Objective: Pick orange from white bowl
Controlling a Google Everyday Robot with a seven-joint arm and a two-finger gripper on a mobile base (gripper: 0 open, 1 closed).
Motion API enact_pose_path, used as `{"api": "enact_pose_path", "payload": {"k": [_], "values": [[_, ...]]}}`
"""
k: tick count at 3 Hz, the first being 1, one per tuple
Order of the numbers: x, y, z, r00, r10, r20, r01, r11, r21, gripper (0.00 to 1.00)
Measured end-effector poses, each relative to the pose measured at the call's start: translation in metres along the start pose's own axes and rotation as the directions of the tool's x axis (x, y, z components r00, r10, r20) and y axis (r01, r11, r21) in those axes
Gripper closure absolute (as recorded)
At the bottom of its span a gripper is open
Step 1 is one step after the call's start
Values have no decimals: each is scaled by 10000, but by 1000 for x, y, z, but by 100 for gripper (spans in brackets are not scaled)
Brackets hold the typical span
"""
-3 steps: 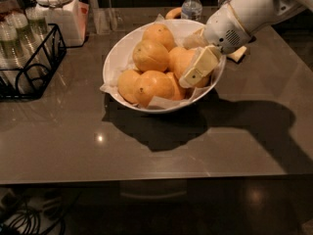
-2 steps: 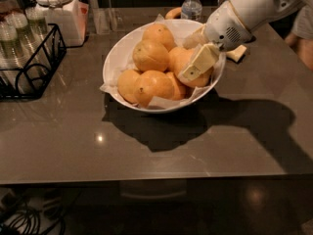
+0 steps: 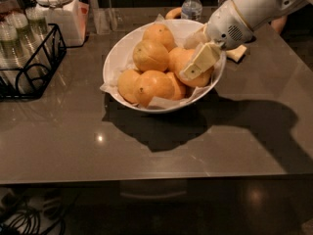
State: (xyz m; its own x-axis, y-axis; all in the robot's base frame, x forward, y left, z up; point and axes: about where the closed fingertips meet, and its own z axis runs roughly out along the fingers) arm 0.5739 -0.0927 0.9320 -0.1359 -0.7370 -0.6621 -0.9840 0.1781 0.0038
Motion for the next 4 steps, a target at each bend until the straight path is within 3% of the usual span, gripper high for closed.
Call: {"api": "enact_pose_path", "payload": {"k": [1,3,4], "values": [[6,7,-5,9998,192,-19,-191,9997,174,100],[16,13,-7,9985,552,-32,-551,9980,310,100],[9,15,-25,9974,131,703,-180,9974,702,100]]}}
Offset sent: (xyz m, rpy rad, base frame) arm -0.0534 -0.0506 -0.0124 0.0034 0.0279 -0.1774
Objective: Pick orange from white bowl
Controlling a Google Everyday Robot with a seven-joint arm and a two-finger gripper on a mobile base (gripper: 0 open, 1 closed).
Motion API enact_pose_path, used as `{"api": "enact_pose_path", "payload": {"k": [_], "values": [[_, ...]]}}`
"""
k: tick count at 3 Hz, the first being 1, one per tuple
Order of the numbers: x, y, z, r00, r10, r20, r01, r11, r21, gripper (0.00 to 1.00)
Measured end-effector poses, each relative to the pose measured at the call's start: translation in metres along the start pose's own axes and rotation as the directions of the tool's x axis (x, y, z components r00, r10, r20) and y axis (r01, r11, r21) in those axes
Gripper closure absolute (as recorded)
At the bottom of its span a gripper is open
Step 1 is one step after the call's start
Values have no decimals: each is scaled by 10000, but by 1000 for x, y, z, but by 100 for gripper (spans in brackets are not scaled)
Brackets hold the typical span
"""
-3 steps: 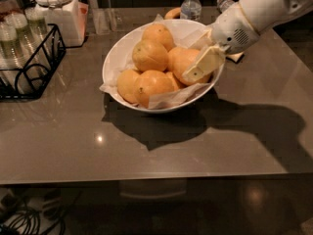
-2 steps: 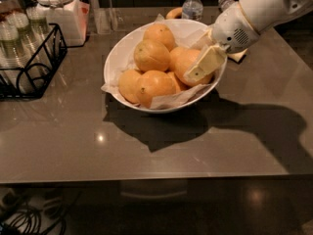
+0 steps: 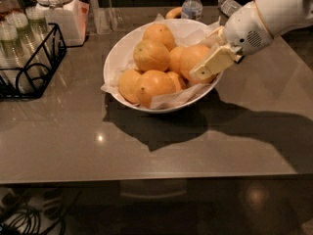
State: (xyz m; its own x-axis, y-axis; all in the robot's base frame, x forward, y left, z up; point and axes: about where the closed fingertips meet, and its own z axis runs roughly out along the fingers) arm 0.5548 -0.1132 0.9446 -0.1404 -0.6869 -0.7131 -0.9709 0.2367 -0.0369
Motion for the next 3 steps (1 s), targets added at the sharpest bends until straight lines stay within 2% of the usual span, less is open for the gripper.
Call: {"api": "enact_pose_path", "payload": {"k": [1,2,3], "values": [[-24,17,-45,9885,-1006,1130,916,9923,829,100],[-39,46,-91,9689,-1775,1722,1434,9706,1933,100],[-36,74,-123,9602,-1822,2119,1177,9514,2846,100]]}}
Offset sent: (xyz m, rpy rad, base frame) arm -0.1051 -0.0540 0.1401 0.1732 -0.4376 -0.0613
